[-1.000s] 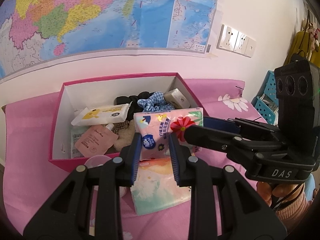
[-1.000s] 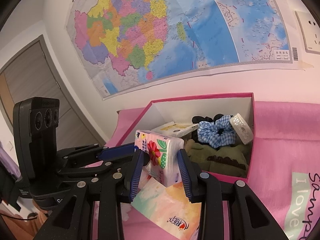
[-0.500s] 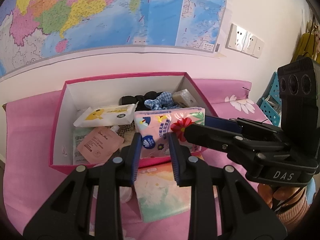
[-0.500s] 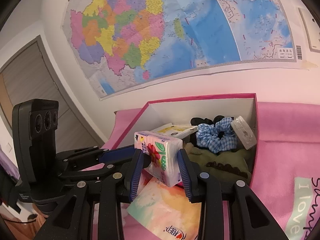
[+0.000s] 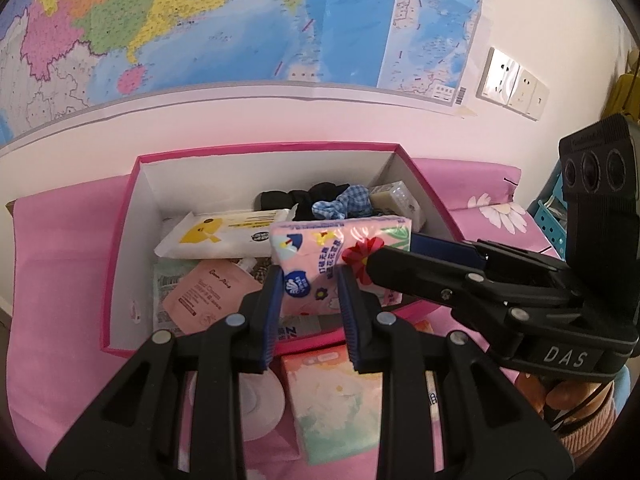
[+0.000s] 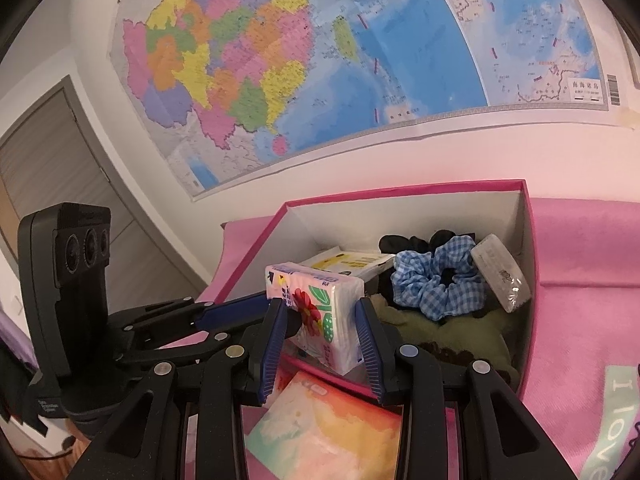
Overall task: Organize soft objects
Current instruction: 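Lower the tissue pack into the pink box beside the wipes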
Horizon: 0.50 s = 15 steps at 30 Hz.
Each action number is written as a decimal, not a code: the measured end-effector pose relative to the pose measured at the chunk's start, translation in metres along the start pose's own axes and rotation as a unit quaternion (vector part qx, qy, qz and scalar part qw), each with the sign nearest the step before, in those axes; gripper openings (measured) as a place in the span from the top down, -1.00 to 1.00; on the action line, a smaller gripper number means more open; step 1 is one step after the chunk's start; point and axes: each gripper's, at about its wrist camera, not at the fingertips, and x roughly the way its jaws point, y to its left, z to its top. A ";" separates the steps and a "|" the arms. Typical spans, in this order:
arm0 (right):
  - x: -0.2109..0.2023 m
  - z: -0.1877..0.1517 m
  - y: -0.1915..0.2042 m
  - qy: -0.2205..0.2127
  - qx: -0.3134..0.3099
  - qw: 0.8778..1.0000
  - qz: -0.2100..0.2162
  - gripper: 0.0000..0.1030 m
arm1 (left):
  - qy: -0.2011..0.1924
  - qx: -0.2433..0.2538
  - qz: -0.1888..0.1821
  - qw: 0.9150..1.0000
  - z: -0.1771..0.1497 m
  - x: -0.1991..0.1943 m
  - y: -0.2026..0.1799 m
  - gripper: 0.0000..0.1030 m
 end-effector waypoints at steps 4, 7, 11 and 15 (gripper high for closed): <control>0.003 0.001 -0.002 0.001 0.003 1.000 0.000 0.30 | 0.003 -0.002 0.000 1.000 0.002 0.003 0.002 0.43; 0.005 0.002 -0.003 0.003 0.005 1.000 -0.001 0.30 | 0.005 -0.004 0.001 1.000 0.004 0.007 0.005 0.43; 0.008 0.004 -0.005 0.004 0.007 1.000 -0.001 0.30 | 0.007 -0.009 0.002 1.000 0.005 0.010 0.007 0.43; 0.012 0.006 -0.006 0.006 0.006 1.000 -0.003 0.31 | 0.009 -0.011 0.004 1.000 0.007 0.013 0.009 0.43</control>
